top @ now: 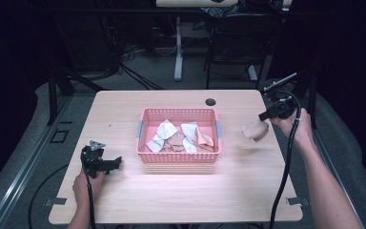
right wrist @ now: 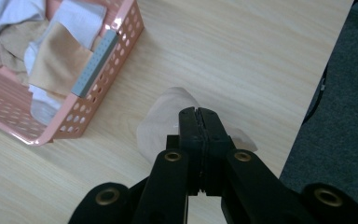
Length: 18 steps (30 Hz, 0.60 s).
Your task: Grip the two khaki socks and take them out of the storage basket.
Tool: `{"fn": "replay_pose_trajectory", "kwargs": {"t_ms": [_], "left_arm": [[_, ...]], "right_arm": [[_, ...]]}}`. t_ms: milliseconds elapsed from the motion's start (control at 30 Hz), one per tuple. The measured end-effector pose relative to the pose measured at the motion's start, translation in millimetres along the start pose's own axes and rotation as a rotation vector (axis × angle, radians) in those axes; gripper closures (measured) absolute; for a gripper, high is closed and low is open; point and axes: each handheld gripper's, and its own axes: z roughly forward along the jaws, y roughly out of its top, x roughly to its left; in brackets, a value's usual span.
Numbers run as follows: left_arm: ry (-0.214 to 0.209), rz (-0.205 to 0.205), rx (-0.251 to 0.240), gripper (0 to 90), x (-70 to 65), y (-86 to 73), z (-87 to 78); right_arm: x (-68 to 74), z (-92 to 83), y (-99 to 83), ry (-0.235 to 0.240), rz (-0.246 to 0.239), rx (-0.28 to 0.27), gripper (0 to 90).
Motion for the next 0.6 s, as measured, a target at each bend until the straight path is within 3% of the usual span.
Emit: {"fn": "replay_pose_trajectory", "kwargs": {"t_ms": [167,600], "left_arm": [[0.0,0.001,-0.001,0.9,0.1,0.0,0.0],[0.0,0.0,0.0,0.9,0.0,0.0,0.0]], "right_arm": [[-3.2,22.2,-8.1,0.017,0.014,0.036,89.8],[-11.9,72.0,-26.7,0.002,0.047,0.149,87.8]]}}
